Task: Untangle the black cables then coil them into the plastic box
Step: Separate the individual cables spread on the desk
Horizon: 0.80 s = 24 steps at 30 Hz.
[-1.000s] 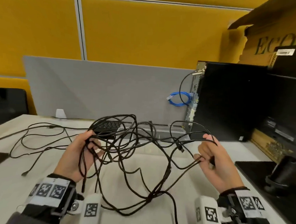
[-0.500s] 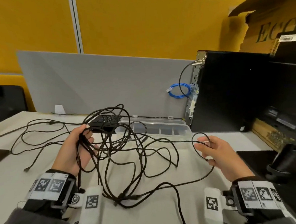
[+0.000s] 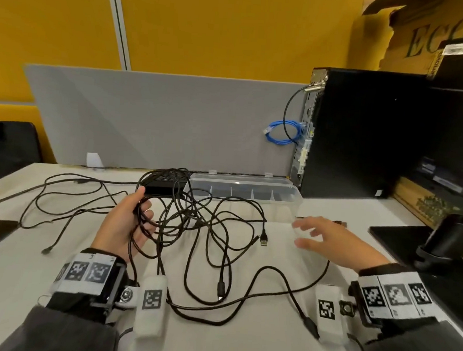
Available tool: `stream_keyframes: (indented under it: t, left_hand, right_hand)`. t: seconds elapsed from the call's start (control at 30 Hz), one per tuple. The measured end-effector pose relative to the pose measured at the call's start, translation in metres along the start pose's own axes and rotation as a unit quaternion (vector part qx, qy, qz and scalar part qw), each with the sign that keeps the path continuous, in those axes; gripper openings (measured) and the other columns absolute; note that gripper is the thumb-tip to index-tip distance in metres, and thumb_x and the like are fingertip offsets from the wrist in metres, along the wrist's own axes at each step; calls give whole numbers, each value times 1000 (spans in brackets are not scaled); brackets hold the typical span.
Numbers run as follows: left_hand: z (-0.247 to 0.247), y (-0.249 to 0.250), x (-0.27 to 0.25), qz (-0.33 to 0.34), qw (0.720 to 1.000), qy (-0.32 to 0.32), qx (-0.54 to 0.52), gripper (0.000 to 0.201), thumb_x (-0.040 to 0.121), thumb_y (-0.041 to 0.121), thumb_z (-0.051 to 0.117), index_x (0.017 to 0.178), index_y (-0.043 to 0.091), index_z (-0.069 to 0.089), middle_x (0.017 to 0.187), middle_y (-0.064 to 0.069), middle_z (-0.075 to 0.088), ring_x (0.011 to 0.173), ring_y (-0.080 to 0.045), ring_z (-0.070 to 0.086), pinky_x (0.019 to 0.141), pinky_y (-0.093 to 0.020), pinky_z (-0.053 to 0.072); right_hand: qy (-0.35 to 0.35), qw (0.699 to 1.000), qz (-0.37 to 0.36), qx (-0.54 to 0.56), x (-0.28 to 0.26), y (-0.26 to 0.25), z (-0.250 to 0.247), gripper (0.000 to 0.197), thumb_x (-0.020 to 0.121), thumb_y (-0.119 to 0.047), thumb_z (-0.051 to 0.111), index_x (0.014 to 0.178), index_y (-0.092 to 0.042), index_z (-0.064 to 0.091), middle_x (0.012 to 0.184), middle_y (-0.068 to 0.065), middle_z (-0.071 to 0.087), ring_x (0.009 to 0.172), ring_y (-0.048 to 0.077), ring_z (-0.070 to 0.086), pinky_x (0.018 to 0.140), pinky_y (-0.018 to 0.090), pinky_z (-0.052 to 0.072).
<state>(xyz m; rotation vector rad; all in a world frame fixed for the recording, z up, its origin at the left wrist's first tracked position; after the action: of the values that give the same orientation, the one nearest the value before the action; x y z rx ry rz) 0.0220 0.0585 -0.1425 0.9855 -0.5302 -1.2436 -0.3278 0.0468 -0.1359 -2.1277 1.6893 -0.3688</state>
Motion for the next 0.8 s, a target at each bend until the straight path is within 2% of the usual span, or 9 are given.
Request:
stream_keyframes:
  t: [0.07,0.17,0.27,0.33,0.4,0.5,0.6,0.7,0.8]
  left_hand:
    - [-3,1,1,-7,1000,6,16,22,94,33,50,76,20,45,58,8,42,43,-2,43,35,-13,35]
    - [-6,6,0,3,997,43,70,13,94,24,51,83,17,50,66,5,45,51,-3,47,40,-16,40]
    - [-8,11,-4,12,977,84,198,29,92,23,55,118,13,52,98,-4,56,90,-14,57,75,-32,50]
    - [-5,17,-7,62,924,107,362,52,89,29,59,136,24,38,137,-9,39,126,-26,40,104,-48,36]
    - [8,22,-22,149,861,75,480,54,87,31,61,136,32,37,144,-3,26,135,-23,25,112,-46,25]
    - [41,14,-52,208,821,-147,512,44,87,35,59,128,41,44,133,18,40,125,-1,38,108,-35,33]
    - [65,-11,-73,111,755,-375,526,41,85,36,59,122,46,45,117,19,59,103,6,59,96,-27,48]
    - [68,-33,-79,-4,661,-463,591,38,84,38,64,120,38,50,101,13,68,90,-3,65,95,-32,48]
    - [64,-33,-80,-27,682,-485,547,10,93,24,54,99,22,62,61,10,53,53,-5,52,73,-30,51]
  right_hand:
    - [2,1000,-13,22,2,-2,-2,27,94,-12,49,113,-29,57,104,-9,57,89,6,55,68,16,46]
    - [170,983,-28,71,-5,-5,-29,45,90,10,36,96,-26,61,90,-3,58,75,7,55,57,18,48]
    - [341,901,-108,244,-24,-12,-66,50,88,16,34,83,-26,62,85,2,59,71,9,57,57,18,53]
    - [352,862,-139,336,-36,-25,-80,42,92,11,37,84,-21,62,87,1,60,78,8,61,62,16,54]
    - [333,846,-157,386,-44,-40,-86,33,93,6,40,85,-18,61,88,-1,61,84,7,63,67,16,54]
    - [328,825,-191,418,-47,-63,-96,31,92,7,42,81,-18,57,84,-4,58,80,1,61,71,15,53]
    - [333,786,-240,462,-41,-82,-105,35,90,13,38,77,-16,52,79,-2,52,72,2,54,67,15,50]
    - [350,745,-263,503,-34,-88,-112,42,86,16,29,74,-16,52,75,0,48,63,6,45,56,17,39]
    - [365,732,-243,522,-31,-76,-116,42,80,12,25,73,-17,54,71,0,44,57,8,36,47,17,29]
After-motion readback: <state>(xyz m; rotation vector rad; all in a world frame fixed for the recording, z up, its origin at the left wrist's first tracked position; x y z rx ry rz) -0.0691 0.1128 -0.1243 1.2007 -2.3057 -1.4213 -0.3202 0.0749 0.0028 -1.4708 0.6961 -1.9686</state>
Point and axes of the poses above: each hand's wrist, its own x-axis towards the middle knuckle, its own z-axis out of the palm, y = z × x, the point moved 2 cm from there along x, towards the middle knuckle
